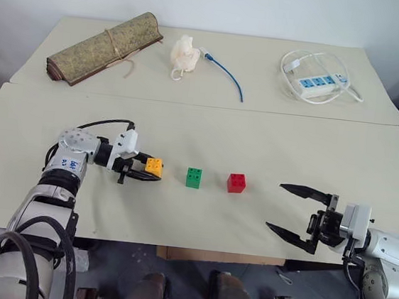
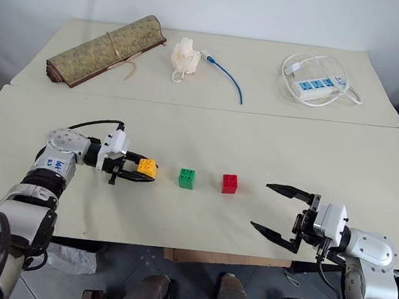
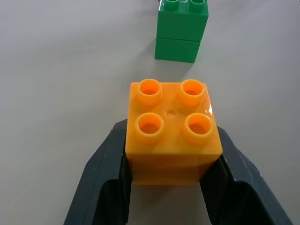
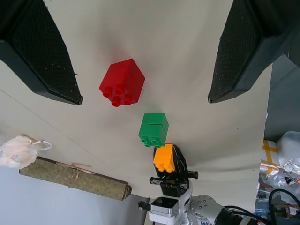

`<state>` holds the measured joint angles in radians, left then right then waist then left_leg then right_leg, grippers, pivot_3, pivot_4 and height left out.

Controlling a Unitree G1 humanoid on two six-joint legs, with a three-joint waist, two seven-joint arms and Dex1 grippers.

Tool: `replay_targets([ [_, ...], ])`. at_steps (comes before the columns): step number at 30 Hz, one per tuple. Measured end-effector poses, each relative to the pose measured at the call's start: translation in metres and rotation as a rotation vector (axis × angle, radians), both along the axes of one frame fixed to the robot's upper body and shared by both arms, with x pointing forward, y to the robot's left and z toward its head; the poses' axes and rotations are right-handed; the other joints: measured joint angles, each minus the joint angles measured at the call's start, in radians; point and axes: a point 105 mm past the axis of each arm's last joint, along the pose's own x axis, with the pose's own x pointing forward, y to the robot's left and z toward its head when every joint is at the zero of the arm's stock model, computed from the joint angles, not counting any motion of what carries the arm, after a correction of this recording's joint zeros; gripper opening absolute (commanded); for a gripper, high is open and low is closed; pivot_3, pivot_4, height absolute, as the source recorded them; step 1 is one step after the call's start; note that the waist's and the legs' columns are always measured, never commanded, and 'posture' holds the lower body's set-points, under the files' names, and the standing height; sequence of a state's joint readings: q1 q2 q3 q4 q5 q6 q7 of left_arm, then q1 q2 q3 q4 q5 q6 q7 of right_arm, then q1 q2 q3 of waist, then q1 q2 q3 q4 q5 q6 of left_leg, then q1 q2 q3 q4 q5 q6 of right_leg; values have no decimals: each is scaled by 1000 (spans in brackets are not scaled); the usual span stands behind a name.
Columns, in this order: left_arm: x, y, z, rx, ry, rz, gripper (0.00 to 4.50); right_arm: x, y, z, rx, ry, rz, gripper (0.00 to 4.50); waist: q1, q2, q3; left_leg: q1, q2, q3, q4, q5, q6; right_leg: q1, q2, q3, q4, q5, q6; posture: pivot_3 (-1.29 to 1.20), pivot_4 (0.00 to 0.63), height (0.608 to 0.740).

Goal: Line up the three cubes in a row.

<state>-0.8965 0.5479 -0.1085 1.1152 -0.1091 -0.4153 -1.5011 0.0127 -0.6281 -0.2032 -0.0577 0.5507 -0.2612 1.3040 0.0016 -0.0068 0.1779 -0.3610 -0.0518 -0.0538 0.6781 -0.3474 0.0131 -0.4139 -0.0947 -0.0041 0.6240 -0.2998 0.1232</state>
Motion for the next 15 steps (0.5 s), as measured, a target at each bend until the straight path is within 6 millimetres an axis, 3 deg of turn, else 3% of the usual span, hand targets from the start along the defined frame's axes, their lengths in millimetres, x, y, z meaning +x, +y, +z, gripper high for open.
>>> replay_targets([
  [9,0,-5,-3,-4,-1,-11,4466,-1,-1,-1,-3,7,-1,4500,3,0,0,0,0,0,3,0,0,0,0,0,2,0,0,0,150,740],
  [13,2,19,14,-39,-44,65,4466,4,2,7,-3,-21,25,4500,-7,0,0,-2,2,0,3,-1,0,-2,-1,2,2,0,0,0,150,740],
  [15,-5,46,28,-54,-96,134,4466,7,4,13,19,-16,52,4500,-19,0,0,-2,4,1,2,-1,-2,-3,-1,2,2,0,0,0,150,740],
])
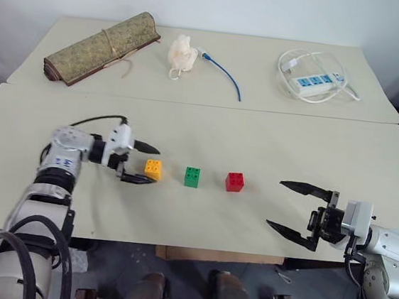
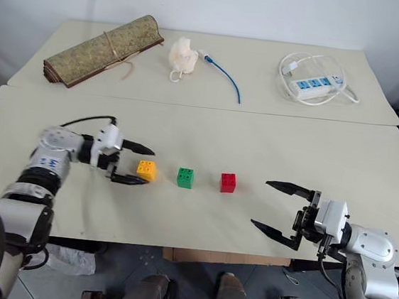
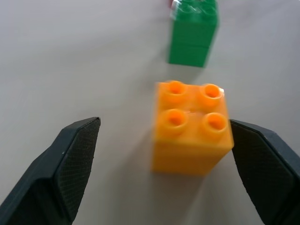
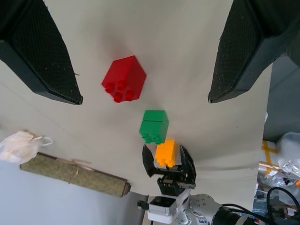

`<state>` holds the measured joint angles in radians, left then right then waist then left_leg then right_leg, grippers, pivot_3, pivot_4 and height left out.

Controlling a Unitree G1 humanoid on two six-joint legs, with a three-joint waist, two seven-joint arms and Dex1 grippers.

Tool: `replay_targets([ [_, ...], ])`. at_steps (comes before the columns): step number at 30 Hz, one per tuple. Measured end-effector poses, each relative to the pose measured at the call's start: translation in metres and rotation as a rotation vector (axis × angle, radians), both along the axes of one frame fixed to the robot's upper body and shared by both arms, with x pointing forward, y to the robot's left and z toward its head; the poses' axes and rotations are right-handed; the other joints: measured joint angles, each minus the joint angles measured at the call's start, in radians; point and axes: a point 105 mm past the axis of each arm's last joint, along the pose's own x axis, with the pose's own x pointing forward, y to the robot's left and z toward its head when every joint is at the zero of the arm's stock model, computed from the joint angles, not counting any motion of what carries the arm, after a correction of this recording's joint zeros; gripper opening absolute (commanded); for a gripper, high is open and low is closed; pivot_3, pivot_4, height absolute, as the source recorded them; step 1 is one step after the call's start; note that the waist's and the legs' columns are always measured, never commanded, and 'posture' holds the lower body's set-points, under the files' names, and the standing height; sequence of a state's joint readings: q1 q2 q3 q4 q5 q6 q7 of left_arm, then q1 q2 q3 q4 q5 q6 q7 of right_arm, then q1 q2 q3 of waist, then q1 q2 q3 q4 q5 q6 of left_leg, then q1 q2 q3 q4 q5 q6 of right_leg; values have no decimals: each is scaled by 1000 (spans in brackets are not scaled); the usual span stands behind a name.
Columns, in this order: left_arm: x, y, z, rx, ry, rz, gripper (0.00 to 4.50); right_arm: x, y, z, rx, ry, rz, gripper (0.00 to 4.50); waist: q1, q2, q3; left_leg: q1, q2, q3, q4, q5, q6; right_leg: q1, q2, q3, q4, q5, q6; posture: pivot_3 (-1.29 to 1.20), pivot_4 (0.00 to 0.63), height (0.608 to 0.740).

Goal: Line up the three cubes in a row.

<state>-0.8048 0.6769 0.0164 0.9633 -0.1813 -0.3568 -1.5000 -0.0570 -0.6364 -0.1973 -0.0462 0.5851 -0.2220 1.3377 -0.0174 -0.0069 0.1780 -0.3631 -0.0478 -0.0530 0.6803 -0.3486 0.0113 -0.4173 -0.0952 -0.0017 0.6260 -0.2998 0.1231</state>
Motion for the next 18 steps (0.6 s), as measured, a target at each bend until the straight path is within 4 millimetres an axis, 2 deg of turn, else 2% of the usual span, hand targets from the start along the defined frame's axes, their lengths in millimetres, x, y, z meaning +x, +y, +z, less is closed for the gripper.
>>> replay_targets([
  [2,-12,28,3,-19,-11,100,4466,5,2,10,47,-1,17,4500,-12,1,0,0,1,0,0,0,-1,-1,0,2,0,0,-1,0,150,740],
  [5,-23,44,7,-74,-21,206,4466,10,7,21,61,-30,55,4500,-6,1,1,-4,1,-3,3,0,-1,-1,-1,5,0,0,-1,0,150,740],
  [10,-49,69,18,-68,-82,356,4466,9,13,25,-15,-32,162,4500,17,1,1,-6,0,-4,3,0,0,-2,-2,5,-1,0,-1,0,150,740],
  [15,-73,71,25,-94,-99,424,4466,16,0,30,-97,-22,178,4500,26,1,1,-6,-1,-5,2,-1,0,-1,-3,5,-5,0,-1,0,150,740],
  [18,-78,71,21,-85,-90,438,4466,24,-5,32,-99,-21,160,4500,23,2,1,-5,-1,-5,2,-1,0,-1,-3,5,-5,-1,-2,0,150,740],
])
